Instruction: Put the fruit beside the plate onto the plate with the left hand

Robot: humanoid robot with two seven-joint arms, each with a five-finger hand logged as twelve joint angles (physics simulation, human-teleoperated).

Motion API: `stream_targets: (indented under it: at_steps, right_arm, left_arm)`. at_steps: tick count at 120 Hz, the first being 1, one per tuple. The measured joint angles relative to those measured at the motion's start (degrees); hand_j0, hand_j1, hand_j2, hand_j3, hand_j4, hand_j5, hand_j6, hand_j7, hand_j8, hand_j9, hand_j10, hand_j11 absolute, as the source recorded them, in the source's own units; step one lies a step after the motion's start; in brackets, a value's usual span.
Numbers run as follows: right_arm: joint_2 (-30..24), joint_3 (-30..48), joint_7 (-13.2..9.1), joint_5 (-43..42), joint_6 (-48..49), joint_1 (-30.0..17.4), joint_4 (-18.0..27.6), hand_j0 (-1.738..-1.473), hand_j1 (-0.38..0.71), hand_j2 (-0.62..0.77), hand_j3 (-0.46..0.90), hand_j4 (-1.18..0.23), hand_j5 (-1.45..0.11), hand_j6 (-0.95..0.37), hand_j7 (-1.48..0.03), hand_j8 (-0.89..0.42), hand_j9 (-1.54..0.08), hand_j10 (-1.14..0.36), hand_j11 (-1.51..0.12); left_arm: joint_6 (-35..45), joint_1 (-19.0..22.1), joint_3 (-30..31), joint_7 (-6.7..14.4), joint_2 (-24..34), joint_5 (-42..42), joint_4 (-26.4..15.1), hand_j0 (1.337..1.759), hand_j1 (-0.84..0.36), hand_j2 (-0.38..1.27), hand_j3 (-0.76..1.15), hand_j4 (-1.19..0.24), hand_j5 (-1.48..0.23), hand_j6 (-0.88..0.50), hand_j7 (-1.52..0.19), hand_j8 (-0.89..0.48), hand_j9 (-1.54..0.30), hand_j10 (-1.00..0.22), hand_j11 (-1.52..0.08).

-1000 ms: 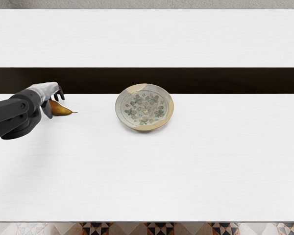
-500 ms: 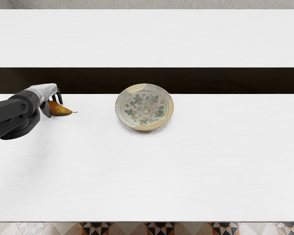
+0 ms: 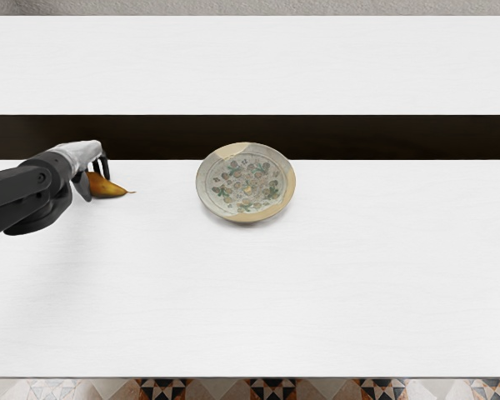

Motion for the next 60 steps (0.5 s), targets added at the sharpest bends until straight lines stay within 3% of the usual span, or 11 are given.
stream_targets:
  at_steps: [41,60]
  right_arm:
    - [0.00,0.00,0.00,0.00,0.00,0.00,-0.01,-1.658,-0.31,-0.01,0.00,-0.03,-0.04,-0.03,-0.04,-0.03,-0.04,-0.03,-0.04]
    - [0.00,0.00,0.00,0.00,0.00,0.00,0.00,-1.658,-0.31,-0.01,0.00,-0.03,-0.04,-0.03,-0.04,-0.03,-0.04,-0.03,-0.04]
  left_arm:
    - [-1.15,-1.58,-0.06,-0.02,-0.36,-3.48,-0.24,1.654,-0.28,0.47,0.00,-0.73,-0.94,-0.52,-0.94,-0.58,-0.95,-0.71,-0.96]
    - [-2.71,-2.72,-0.16,-0.03,-0.26,-7.53,-0.28,1.655,-0.30,0.52,0.00,-0.74,-0.95,-0.53,-0.96,-0.58,-0.97,-0.73,-0.98]
